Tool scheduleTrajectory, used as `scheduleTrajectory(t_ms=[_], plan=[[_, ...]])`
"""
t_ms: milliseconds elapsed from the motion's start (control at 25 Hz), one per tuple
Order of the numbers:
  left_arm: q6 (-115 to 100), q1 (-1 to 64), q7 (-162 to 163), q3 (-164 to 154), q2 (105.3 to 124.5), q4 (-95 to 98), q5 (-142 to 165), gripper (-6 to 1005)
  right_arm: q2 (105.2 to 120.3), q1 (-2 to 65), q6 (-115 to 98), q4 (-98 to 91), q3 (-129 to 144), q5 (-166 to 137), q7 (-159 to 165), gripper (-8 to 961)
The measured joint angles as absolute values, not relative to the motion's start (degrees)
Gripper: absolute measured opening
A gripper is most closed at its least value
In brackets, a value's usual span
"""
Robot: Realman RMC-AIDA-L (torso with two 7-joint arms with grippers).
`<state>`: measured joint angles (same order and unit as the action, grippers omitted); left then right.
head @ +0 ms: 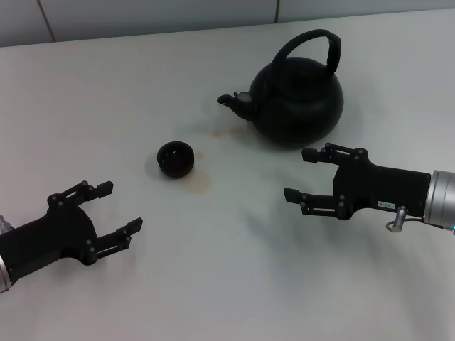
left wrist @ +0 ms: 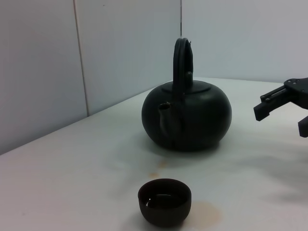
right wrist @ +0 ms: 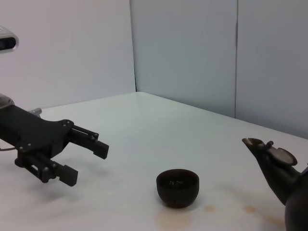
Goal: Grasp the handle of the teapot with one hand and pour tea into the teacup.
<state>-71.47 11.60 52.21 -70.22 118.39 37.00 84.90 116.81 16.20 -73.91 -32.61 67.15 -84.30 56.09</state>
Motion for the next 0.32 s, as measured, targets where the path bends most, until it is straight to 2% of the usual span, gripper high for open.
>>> scheduleTrajectory(t_ms=[320], plan=[[-71.74,11.6,52.21,-70.23,118.39,37.06,84.91,802,116.9,16.09,-73.91,-32.63,66.96,-84.28,55.85,820]])
